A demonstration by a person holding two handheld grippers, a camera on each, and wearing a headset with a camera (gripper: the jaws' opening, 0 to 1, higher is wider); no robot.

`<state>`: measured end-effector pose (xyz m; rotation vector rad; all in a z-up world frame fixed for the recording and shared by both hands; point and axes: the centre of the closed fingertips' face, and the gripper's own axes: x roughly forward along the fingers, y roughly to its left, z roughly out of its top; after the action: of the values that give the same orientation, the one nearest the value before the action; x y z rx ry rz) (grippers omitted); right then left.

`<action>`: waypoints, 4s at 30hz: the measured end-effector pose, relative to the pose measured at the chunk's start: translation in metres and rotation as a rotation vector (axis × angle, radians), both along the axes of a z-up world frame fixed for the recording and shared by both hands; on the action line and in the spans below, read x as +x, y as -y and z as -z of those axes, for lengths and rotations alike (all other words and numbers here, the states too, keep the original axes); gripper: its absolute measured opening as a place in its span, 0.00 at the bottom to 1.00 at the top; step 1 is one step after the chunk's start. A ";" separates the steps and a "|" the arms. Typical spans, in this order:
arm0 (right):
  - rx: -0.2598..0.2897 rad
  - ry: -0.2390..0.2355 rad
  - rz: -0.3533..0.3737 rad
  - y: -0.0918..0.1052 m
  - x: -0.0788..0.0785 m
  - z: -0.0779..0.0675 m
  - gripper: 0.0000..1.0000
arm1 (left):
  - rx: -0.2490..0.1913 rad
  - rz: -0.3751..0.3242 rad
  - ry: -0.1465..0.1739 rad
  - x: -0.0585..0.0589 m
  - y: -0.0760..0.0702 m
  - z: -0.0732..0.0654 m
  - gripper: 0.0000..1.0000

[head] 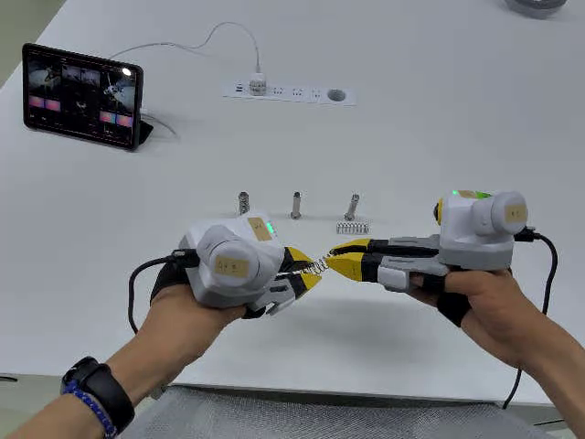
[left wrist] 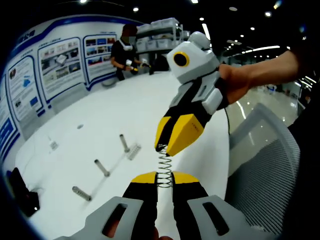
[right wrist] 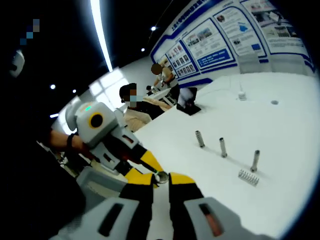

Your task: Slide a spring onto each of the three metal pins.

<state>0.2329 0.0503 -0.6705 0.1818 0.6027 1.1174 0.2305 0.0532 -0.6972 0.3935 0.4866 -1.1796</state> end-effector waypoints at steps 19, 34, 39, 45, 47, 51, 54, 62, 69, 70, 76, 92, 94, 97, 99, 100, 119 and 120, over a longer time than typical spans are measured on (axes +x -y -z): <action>-0.288 0.174 -0.380 -0.022 -0.007 -0.007 0.12 | -0.006 0.045 0.004 0.001 -0.003 -0.006 0.09; -0.411 0.246 -0.539 -0.019 -0.012 0.001 0.12 | -0.010 0.089 0.015 -0.005 0.003 -0.013 0.09; -0.419 0.249 -0.555 -0.019 -0.015 0.002 0.12 | -0.010 0.101 0.014 -0.008 0.003 -0.013 0.09; -0.428 0.252 -0.566 -0.019 -0.017 0.005 0.12 | -0.012 0.107 0.014 -0.010 0.003 -0.012 0.10; -0.433 0.254 -0.567 -0.018 -0.017 0.006 0.12 | -0.013 0.106 0.018 -0.010 0.003 -0.011 0.10; -0.431 0.250 -0.569 -0.018 -0.017 0.008 0.12 | -0.024 0.106 0.023 -0.011 0.003 -0.010 0.11; -0.429 0.248 -0.562 -0.017 -0.017 0.008 0.12 | -0.020 0.094 0.015 -0.010 0.001 -0.007 0.14; -0.400 0.226 -0.494 -0.010 -0.012 0.010 0.12 | -0.007 0.051 -0.012 -0.009 -0.015 0.004 0.21; -0.410 0.211 -0.440 0.000 -0.002 0.011 0.12 | -0.009 -0.014 -0.023 -0.001 -0.033 0.008 0.24; -0.413 0.213 -0.434 0.001 0.000 0.011 0.12 | -0.008 -0.022 -0.025 0.000 -0.035 0.009 0.25; -0.432 0.204 -0.410 0.007 0.009 0.014 0.12 | -0.016 -0.087 -0.036 0.009 -0.048 0.011 0.30; -0.484 0.198 -0.380 0.016 0.034 0.015 0.12 | -0.023 -0.213 -0.064 0.021 -0.077 0.015 0.42; -0.487 0.198 -0.382 0.016 0.037 0.015 0.12 | -0.026 -0.228 -0.067 0.022 -0.081 0.015 0.43; -0.490 0.200 -0.389 0.015 0.041 0.015 0.12 | -0.026 -0.247 -0.071 0.023 -0.086 0.016 0.45; -0.498 0.200 -0.397 0.015 0.043 0.017 0.12 | -0.025 -0.257 -0.075 0.023 -0.088 0.016 0.46; -0.502 0.201 -0.399 0.015 0.044 0.017 0.12 | -0.026 -0.262 -0.077 0.024 -0.090 0.016 0.48; -0.589 0.207 -0.415 0.017 0.081 0.028 0.12 | -0.049 -0.350 -0.088 0.030 -0.110 0.010 0.57; -0.595 0.207 -0.416 0.017 0.083 0.029 0.12 | -0.050 -0.353 -0.090 0.030 -0.111 0.010 0.57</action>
<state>0.3157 0.0330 -0.6992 -0.5898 0.7794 1.2826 0.2609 0.1643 -0.7076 0.2011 0.5773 -0.8675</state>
